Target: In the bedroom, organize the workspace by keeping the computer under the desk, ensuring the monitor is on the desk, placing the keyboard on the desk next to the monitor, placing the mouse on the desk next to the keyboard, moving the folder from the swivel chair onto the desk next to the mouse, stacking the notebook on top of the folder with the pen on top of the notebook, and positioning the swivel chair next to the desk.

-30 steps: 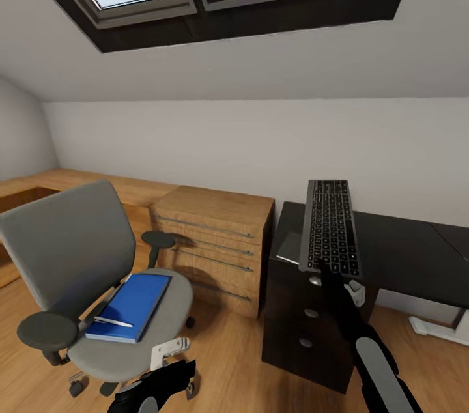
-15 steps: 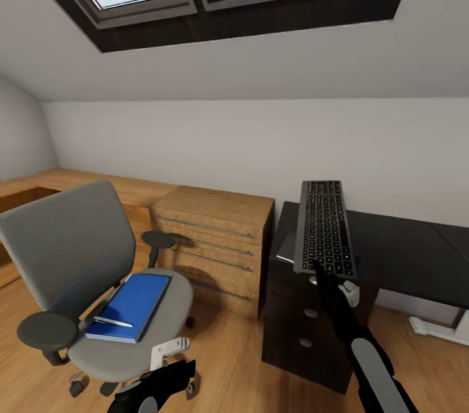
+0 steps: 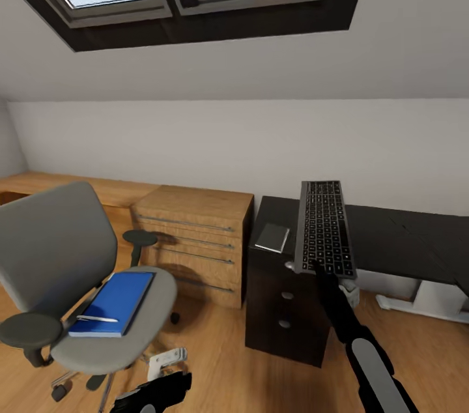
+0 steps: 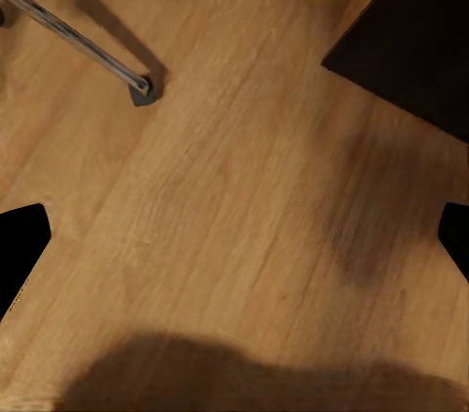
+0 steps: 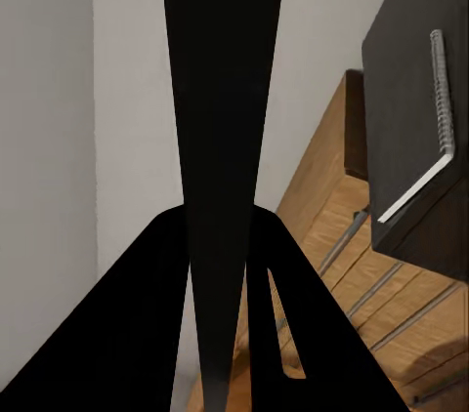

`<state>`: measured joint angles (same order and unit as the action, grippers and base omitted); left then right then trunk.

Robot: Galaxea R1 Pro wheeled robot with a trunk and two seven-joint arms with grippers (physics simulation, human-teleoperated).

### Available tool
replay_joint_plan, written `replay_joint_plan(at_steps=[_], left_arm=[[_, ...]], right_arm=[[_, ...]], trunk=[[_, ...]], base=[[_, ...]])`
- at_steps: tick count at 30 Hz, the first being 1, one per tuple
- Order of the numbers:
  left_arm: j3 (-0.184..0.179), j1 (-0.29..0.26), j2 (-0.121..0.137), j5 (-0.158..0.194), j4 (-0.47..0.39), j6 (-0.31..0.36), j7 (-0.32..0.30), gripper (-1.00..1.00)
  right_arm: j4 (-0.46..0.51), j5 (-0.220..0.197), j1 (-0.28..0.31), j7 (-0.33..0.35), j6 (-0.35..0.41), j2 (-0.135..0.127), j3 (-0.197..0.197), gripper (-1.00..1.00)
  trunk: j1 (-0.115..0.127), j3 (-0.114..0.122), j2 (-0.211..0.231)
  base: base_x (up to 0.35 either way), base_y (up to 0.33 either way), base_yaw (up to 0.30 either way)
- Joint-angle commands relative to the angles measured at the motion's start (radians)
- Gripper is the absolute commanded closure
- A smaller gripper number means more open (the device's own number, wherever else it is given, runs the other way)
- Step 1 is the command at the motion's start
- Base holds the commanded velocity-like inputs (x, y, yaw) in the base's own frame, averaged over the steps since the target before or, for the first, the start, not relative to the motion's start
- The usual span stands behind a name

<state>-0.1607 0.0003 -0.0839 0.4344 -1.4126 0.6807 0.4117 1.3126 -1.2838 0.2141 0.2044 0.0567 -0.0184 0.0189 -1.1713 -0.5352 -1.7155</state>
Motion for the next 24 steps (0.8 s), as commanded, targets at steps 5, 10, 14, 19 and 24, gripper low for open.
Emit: replay_joint_plan(at_steps=[5, 10, 14, 19, 24], left_arm=[[-0.001, 0.017, 0.050, 0.011, 0.094, -0.154, 0.007, -1.00], [-0.002, 0.023, 0.077, 0.009, 0.266, -0.333, 0.006, -1.00], [-0.016, 0.024, 0.080, -0.008, 0.329, -0.409, 0.007, -1.00], [-0.025, 0.024, 0.082, -0.018, 0.365, -0.491, 0.007, -1.00], [-0.027, 0.024, 0.081, -0.024, 0.440, -0.525, 0.010, -1.00]], right_arm=[[-0.001, -0.012, 0.001, 0.007, 0.005, 0.002, 0.001, 1.00], [-0.001, 0.008, 0.001, 0.007, 0.002, 0.006, -0.005, 1.00], [-0.002, 0.021, 0.000, 0.007, 0.001, 0.008, -0.010, 1.00], [-0.001, 0.026, 0.001, 0.007, 0.000, 0.008, -0.015, 1.00], [-0.002, 0.032, 0.001, 0.003, -0.001, 0.009, -0.045, 1.00]], trunk=[[0.001, -0.001, -0.001], [0.001, -0.001, -0.001], [0.001, -0.001, -0.001], [0.001, -0.001, -0.001], [0.001, -0.001, -0.001]], base=[[-0.329, 0.000, -0.266], [-0.297, -0.004, -0.266], [-0.163, -0.117, -0.204], [-0.065, -0.258, -0.050], [-0.279, -0.084, -0.007]])
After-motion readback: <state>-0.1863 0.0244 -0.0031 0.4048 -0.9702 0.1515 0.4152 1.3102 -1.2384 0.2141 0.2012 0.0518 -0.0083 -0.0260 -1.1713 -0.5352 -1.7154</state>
